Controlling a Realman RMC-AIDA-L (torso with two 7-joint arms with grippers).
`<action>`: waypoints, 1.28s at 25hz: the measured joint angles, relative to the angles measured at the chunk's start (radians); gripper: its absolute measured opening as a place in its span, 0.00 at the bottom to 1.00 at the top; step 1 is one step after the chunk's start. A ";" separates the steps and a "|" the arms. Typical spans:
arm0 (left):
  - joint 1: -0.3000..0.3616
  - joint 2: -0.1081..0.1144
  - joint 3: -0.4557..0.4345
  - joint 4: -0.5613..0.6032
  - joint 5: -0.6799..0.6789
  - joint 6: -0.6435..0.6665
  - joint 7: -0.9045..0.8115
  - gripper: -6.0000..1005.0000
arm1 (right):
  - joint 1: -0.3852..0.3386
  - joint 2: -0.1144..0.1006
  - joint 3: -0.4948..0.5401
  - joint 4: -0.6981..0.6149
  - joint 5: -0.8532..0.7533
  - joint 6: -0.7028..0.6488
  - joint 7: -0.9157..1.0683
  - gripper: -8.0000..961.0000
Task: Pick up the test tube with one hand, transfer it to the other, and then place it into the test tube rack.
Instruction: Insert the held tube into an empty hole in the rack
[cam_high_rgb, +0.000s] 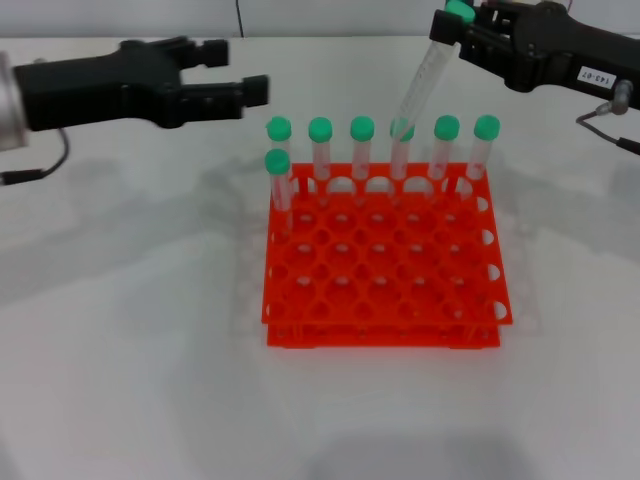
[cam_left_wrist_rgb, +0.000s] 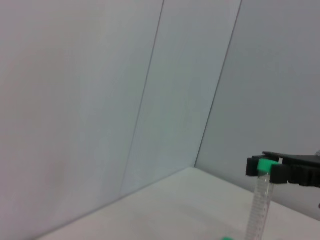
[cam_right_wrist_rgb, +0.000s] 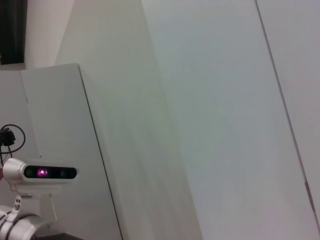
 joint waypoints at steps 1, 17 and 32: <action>0.006 0.008 -0.001 0.008 0.003 0.009 -0.020 0.88 | -0.002 0.000 0.000 0.000 0.000 -0.001 0.000 0.28; 0.018 0.091 -0.006 0.133 0.368 0.158 -0.160 0.88 | 0.002 0.003 -0.002 0.047 0.000 -0.001 -0.001 0.28; 0.008 0.074 -0.064 0.105 0.462 0.202 -0.011 0.88 | 0.014 0.006 -0.029 0.092 0.038 0.005 -0.018 0.28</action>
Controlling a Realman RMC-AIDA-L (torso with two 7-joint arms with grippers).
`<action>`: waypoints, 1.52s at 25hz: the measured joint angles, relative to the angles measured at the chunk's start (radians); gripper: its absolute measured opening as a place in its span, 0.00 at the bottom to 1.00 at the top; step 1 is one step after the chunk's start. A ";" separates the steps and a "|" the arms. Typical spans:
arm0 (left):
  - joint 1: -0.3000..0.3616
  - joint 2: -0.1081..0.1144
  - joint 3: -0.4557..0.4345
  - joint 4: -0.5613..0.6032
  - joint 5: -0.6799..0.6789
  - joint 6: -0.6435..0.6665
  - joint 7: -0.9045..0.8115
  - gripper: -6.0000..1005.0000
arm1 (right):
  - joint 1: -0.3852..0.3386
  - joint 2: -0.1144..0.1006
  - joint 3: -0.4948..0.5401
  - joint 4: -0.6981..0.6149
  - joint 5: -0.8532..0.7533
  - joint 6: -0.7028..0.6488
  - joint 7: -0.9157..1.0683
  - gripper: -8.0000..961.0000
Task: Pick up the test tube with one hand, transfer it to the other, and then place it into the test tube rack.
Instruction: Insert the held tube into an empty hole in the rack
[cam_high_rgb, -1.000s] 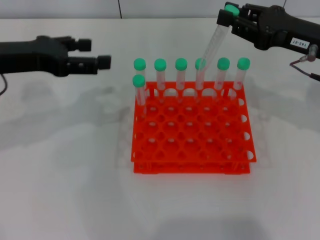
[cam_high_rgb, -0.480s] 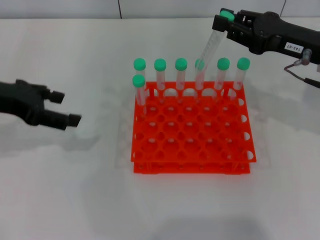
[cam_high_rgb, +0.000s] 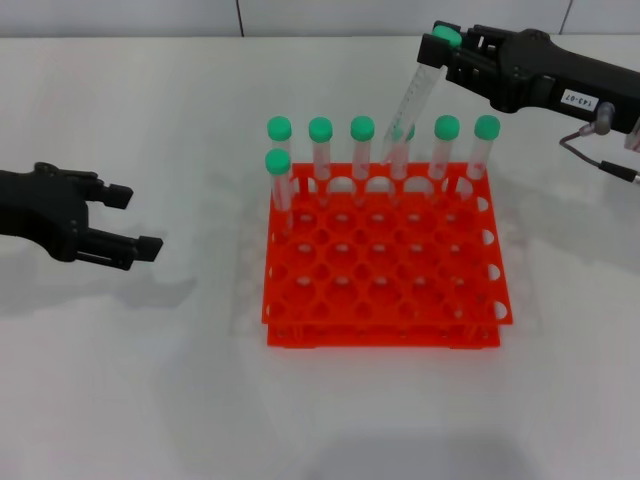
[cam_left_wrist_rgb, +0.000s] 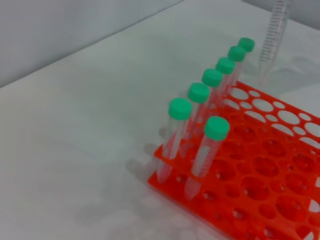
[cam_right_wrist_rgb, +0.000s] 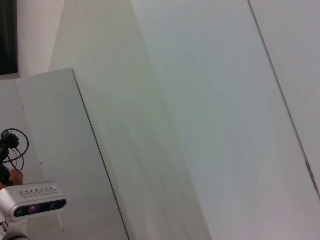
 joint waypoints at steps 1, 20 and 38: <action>-0.002 0.000 0.000 -0.017 -0.008 0.001 0.021 0.88 | 0.000 0.000 -0.001 0.000 0.000 0.000 -0.001 0.28; 0.005 -0.027 0.006 -0.057 0.002 0.014 0.111 0.88 | 0.061 0.001 -0.102 0.070 0.079 0.063 -0.086 0.28; 0.024 -0.040 0.032 -0.062 0.008 0.027 0.140 0.88 | 0.062 0.001 -0.282 0.074 0.209 0.134 -0.166 0.28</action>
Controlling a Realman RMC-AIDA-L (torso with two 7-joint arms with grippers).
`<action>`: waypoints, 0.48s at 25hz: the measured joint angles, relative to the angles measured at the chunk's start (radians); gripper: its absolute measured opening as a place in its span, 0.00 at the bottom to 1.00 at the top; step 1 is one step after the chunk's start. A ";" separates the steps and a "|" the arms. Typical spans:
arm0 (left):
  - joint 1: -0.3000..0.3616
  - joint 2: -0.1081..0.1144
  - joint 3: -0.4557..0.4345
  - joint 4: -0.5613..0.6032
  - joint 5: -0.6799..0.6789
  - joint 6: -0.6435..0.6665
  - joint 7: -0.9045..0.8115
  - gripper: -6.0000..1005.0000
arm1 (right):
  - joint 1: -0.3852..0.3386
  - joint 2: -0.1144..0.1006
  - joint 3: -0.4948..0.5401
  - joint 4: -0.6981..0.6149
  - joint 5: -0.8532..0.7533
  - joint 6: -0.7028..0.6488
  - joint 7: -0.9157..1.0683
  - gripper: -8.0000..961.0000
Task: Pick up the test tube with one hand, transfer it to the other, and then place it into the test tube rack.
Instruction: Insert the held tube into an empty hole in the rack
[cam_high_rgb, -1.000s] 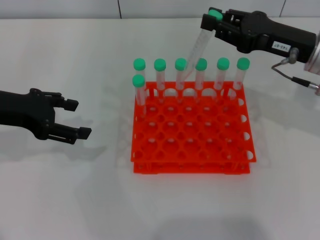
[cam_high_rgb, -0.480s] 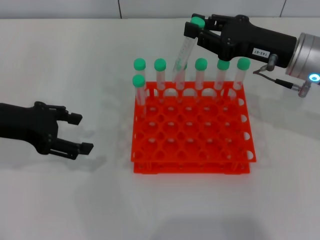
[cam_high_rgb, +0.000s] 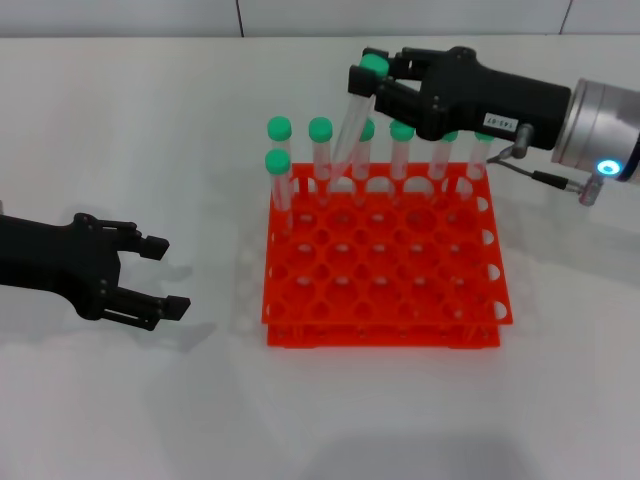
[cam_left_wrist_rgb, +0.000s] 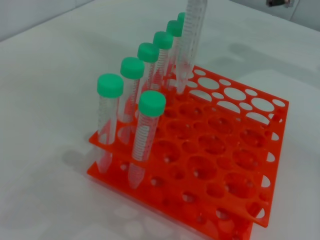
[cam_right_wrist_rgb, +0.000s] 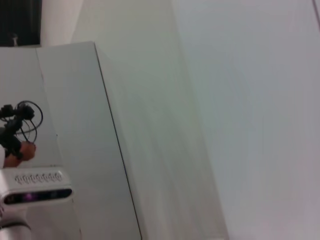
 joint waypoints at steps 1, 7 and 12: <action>0.000 0.000 0.000 0.000 0.000 0.000 0.000 0.88 | 0.001 0.000 -0.011 0.000 0.001 0.009 0.000 0.28; -0.002 -0.001 -0.001 0.000 0.000 -0.001 -0.006 0.88 | 0.004 0.000 -0.074 -0.004 0.047 0.057 -0.013 0.28; -0.001 -0.002 -0.004 0.000 0.000 -0.001 -0.010 0.88 | 0.004 0.000 -0.090 -0.009 0.056 0.078 -0.014 0.28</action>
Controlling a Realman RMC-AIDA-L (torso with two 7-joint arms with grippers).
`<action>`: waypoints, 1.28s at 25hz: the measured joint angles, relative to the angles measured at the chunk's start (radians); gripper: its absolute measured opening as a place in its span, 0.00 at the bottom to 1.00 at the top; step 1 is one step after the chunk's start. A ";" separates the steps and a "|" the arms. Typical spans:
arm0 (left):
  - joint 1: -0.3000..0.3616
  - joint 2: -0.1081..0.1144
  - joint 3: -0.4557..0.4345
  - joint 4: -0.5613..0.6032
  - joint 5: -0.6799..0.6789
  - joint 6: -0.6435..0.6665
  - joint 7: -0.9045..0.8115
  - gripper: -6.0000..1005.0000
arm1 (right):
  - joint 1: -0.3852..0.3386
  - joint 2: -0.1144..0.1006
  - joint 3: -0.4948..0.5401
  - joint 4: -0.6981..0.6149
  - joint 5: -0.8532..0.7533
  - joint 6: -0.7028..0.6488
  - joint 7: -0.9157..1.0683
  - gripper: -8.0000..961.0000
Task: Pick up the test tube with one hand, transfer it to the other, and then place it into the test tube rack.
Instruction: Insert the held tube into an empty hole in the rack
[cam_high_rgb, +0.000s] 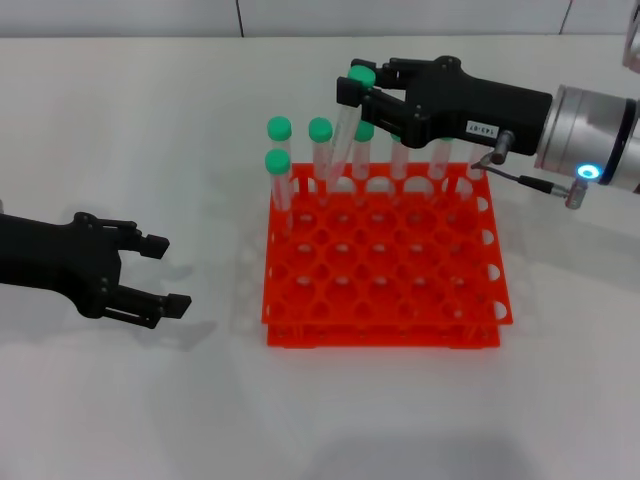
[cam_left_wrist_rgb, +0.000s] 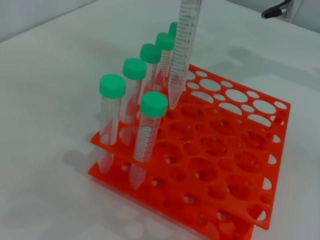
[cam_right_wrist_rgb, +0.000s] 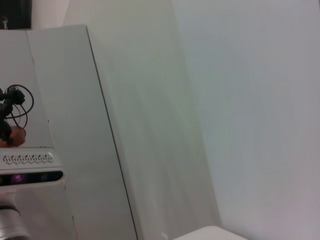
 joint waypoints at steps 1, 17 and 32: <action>0.000 0.000 -0.001 0.000 0.000 -0.001 -0.002 0.88 | 0.000 0.000 -0.005 0.000 0.002 0.003 0.000 0.28; 0.002 -0.010 -0.016 -0.024 -0.010 -0.009 -0.011 0.88 | 0.004 0.000 -0.080 -0.002 0.031 0.070 -0.024 0.28; 0.008 -0.021 -0.036 -0.047 -0.014 -0.019 -0.011 0.88 | 0.011 0.000 -0.111 -0.013 0.034 0.088 -0.019 0.28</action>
